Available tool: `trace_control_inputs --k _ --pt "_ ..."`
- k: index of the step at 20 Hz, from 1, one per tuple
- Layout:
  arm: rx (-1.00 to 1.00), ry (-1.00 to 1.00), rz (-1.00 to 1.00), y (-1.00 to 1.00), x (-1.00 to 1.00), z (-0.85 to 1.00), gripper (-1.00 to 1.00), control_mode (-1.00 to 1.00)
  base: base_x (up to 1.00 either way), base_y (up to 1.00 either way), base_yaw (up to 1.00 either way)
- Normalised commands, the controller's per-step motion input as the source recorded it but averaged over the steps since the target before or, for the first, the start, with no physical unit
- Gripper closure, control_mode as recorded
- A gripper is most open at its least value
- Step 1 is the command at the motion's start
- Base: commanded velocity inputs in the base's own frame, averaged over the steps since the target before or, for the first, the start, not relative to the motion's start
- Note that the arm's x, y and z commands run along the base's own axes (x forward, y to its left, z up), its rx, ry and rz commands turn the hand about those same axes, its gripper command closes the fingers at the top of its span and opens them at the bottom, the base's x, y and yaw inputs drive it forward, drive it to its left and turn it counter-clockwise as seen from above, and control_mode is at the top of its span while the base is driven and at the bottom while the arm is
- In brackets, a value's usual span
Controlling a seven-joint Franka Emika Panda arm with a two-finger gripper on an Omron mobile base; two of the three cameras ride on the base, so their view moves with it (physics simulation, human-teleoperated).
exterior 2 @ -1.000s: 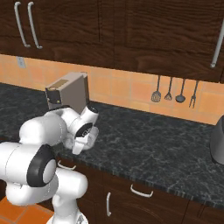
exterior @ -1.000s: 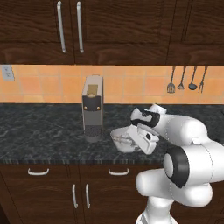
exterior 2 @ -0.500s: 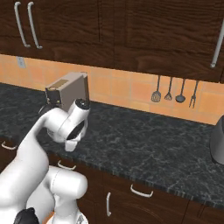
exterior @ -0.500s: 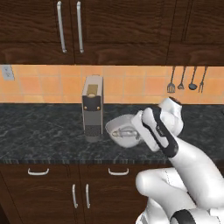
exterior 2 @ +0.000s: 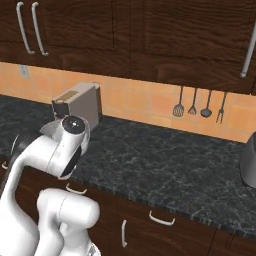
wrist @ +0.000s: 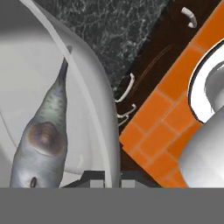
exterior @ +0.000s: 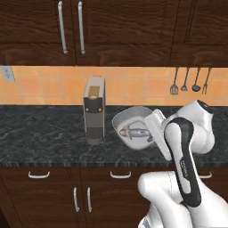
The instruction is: Take the meat container that has the fish and place it on the second highest rack of the freezer. Then take the vegetable container that has the mushroom and eggplant and place it on the highest rack of the freezer.
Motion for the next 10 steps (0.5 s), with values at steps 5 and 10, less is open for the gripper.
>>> trace_control_inputs --k 5,10 --pt "0.09 0.10 0.00 -0.21 -0.87 0.61 1.00 -1.00 0.00 0.00 0.00" --pt "0.10 0.05 -0.03 -0.34 -0.96 0.37 1.00 -1.00 0.00 0.00 0.00"
